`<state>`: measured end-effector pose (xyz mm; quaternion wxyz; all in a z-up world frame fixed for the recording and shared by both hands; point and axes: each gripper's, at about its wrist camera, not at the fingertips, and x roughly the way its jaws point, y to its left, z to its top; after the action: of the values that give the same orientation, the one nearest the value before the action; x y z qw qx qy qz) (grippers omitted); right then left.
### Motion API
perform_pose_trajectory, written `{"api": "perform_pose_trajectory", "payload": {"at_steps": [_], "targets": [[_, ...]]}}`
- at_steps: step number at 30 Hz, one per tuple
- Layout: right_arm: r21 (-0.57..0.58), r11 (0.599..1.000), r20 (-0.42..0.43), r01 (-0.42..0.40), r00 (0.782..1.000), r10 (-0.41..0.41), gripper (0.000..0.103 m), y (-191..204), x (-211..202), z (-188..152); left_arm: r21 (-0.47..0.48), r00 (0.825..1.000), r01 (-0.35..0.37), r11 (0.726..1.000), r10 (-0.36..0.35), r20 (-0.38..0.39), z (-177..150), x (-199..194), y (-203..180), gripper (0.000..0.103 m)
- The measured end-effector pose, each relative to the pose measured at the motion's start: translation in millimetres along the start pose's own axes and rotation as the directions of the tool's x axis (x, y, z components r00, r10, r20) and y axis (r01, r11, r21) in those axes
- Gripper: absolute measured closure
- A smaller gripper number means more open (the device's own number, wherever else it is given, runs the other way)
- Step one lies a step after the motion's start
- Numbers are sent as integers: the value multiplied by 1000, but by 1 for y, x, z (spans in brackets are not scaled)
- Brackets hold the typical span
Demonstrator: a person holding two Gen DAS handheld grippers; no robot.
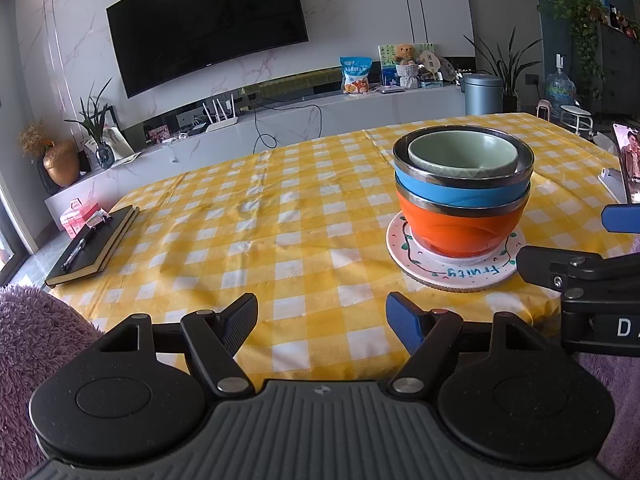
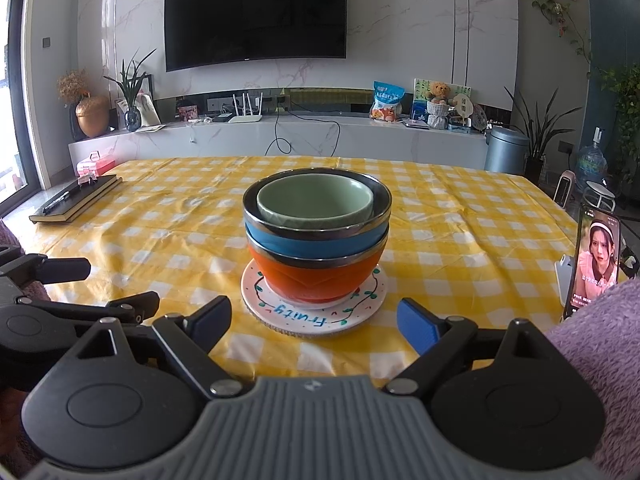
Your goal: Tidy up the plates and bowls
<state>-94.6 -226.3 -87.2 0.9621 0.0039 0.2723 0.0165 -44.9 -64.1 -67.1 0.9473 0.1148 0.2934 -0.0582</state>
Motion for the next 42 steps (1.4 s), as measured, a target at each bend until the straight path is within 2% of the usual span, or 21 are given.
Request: {"api": "perform_pose_trajectory", "payload": {"at_steps": [6,14,42], "targets": [[-6,1000,-4,2,1000,-2,14,-1,1,-1,-1,1000,0,1000,0,-1,0,0,0,17],[-14,1000,-5,-8,1000,8,9,0,3,0,-1,1000,0,1000,0,-2,0,0,0,17],[-18,1000,-8,-13,1000,13,8,2,3,1,-4,1000,0,1000,0,-4,0,0,1,17]]}}
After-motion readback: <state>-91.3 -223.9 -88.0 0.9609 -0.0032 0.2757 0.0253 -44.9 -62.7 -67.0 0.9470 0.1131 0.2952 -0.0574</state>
